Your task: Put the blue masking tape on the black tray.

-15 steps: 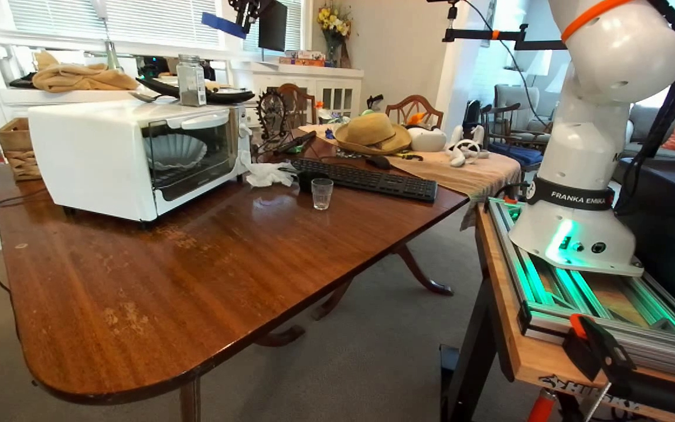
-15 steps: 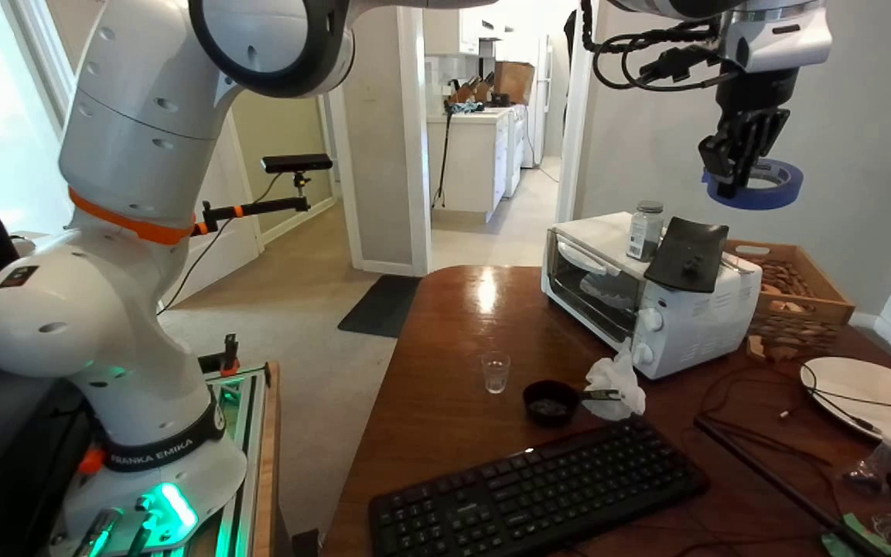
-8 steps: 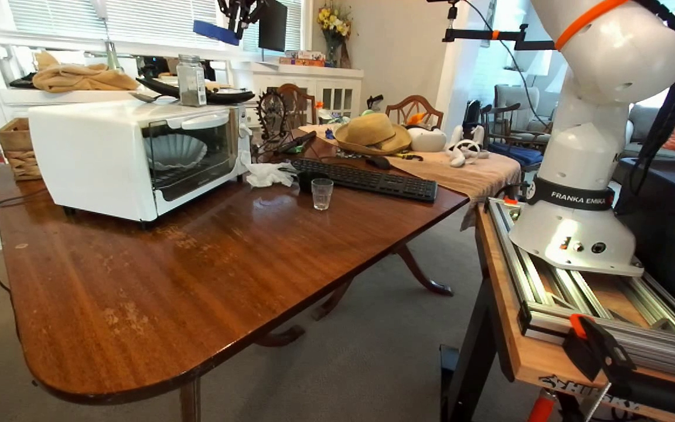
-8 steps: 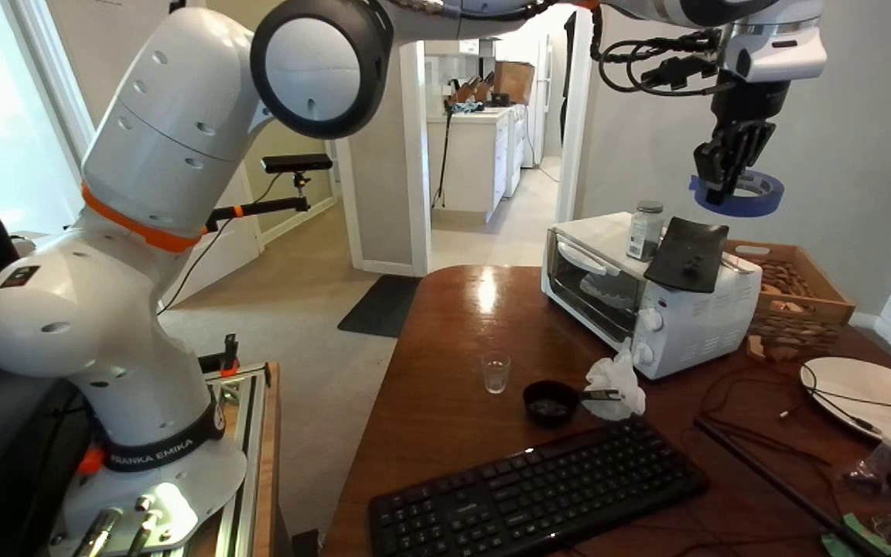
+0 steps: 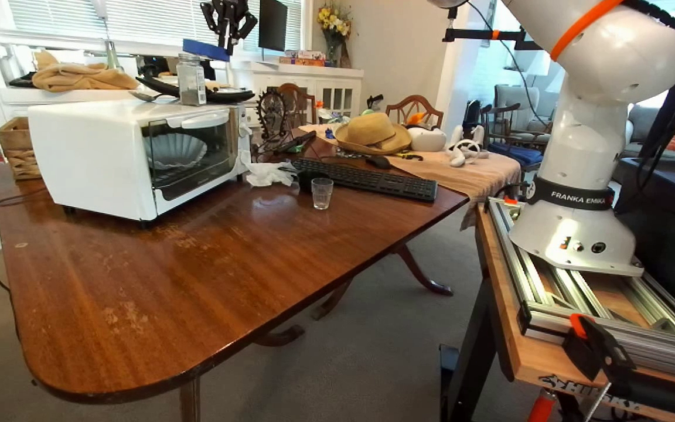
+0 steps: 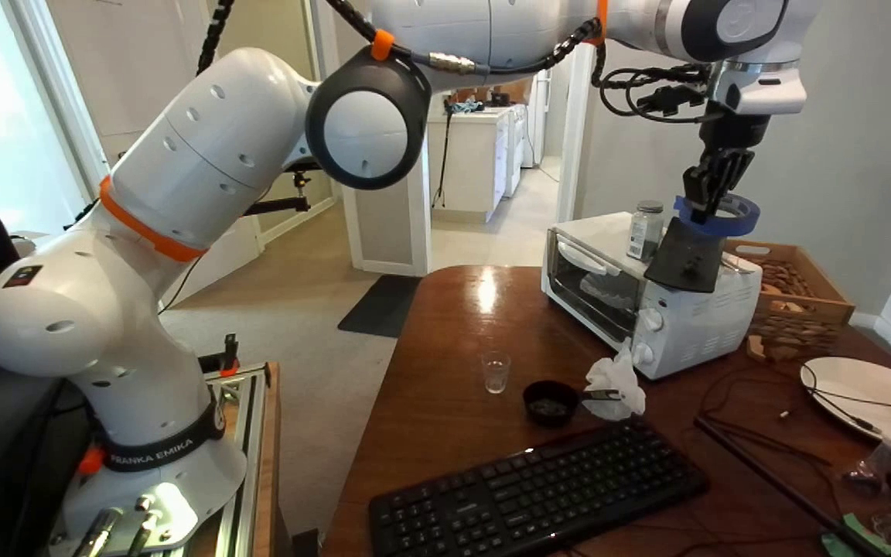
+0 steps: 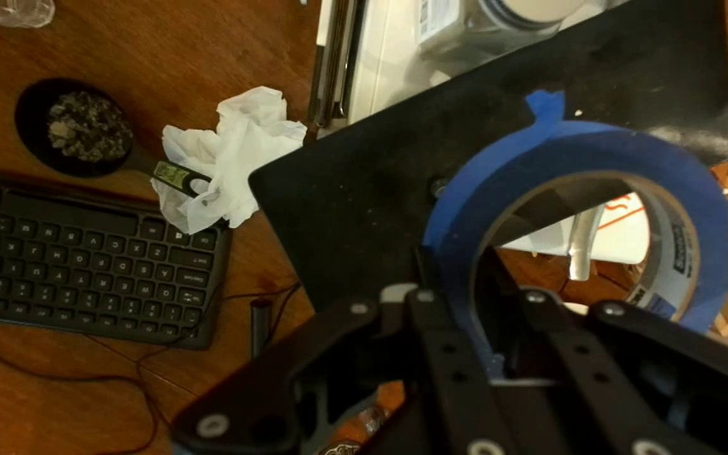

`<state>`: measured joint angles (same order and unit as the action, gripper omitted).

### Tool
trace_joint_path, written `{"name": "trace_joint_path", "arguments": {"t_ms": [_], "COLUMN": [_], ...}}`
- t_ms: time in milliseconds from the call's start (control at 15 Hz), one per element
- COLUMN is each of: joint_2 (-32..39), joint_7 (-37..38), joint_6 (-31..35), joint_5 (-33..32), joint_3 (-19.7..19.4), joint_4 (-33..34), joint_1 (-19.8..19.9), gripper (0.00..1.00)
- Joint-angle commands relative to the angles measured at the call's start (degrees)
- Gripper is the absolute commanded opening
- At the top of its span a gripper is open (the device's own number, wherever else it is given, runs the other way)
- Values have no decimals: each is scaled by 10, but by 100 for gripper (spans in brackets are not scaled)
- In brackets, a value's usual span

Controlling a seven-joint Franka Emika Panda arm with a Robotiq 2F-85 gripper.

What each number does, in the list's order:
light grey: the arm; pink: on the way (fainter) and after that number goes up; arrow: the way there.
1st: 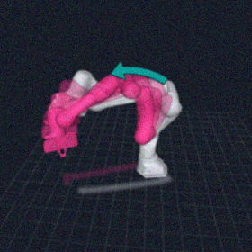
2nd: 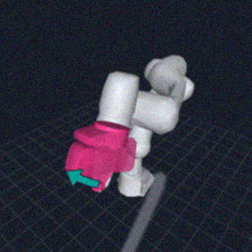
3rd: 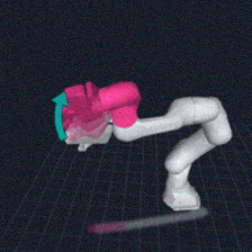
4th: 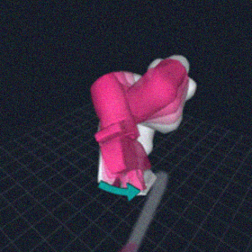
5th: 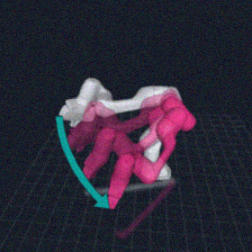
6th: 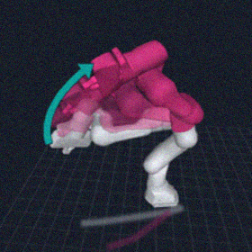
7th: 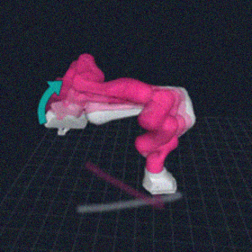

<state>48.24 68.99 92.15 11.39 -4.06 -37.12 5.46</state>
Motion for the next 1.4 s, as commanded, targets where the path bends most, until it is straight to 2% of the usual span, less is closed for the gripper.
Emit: {"name": "trace_joint_path", "arguments": {"t_ms": [0, 1333], "joint_2": [43, 93], "joint_7": [16, 21], "joint_6": [-30, -52], "joint_5": [-7, -11], "joint_3": [-1, -15], "joint_4": [67, 79], "joint_1": [-8, -20], "gripper": [5, 5]}}
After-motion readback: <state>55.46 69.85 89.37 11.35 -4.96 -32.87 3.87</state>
